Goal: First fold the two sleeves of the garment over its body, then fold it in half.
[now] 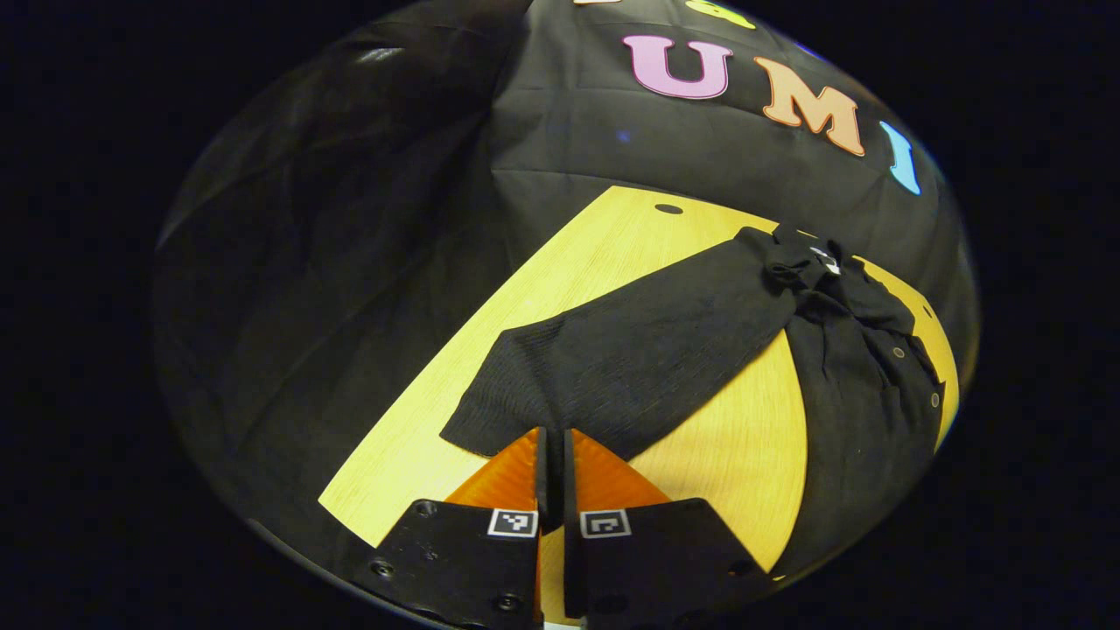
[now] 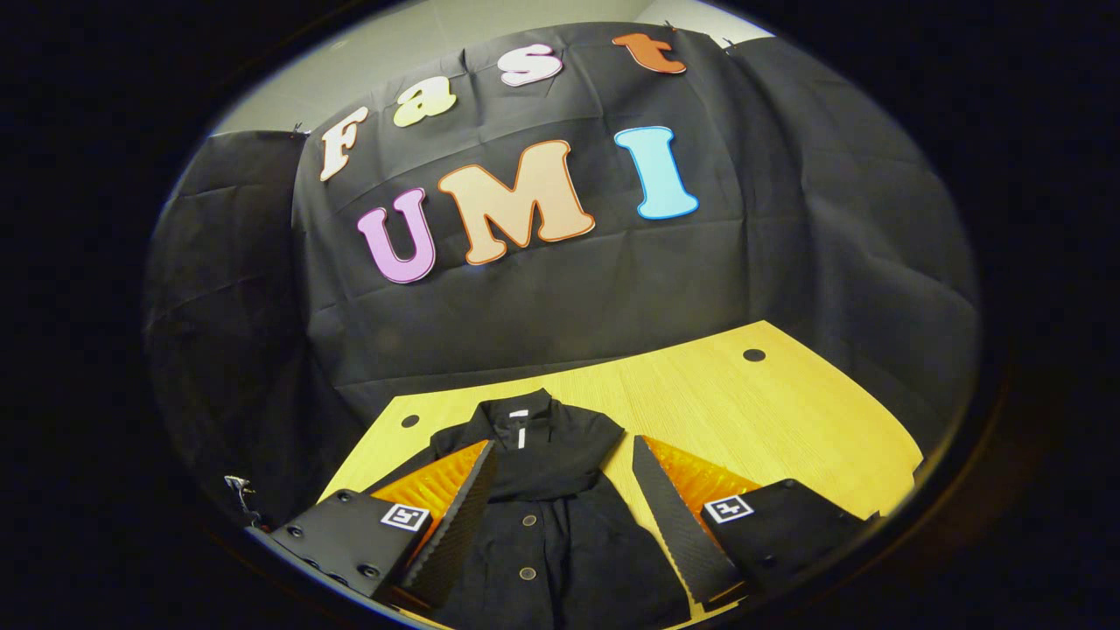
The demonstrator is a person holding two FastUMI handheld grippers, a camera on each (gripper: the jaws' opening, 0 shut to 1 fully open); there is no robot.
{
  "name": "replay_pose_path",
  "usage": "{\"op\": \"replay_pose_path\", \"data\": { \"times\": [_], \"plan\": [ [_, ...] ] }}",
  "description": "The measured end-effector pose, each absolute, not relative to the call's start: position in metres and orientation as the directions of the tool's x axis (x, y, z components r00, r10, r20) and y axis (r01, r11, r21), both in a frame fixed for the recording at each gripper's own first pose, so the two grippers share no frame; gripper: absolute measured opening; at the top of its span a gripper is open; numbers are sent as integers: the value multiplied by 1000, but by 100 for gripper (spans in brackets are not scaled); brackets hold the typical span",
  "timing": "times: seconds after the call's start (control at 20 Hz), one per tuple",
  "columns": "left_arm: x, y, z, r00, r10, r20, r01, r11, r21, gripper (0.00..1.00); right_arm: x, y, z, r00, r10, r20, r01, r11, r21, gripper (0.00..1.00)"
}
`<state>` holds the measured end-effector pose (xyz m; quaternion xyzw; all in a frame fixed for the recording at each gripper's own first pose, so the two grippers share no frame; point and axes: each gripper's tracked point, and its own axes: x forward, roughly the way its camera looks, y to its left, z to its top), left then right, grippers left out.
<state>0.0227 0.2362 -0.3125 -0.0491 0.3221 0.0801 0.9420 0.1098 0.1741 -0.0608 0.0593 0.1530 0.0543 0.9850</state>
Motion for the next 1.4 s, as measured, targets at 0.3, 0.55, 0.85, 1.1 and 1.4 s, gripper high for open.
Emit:
{"op": "replay_pose_path", "data": {
  "times": [0.3,0.55,0.85,1.1,1.4],
  "plan": [
    [24,236,-313,785,99,-612,-155,987,-40,0,102,185,-64,950,128,-286,-103,990,99,98],
    [26,235,-312,778,92,-621,-154,987,-46,0,94,181,-68,952,127,-280,-92,986,136,98],
    [34,229,-286,772,74,-631,-229,959,-168,0,87,141,-71,949,115,-294,-71,985,156,98],
    [55,210,-236,818,119,-563,-264,947,-184,0,89,94,-72,939,128,-319,-94,988,119,98],
    [92,129,-188,871,75,-485,-165,976,-144,0,103,55,-77,923,176,-341,-133,980,147,98]
  ]
}}
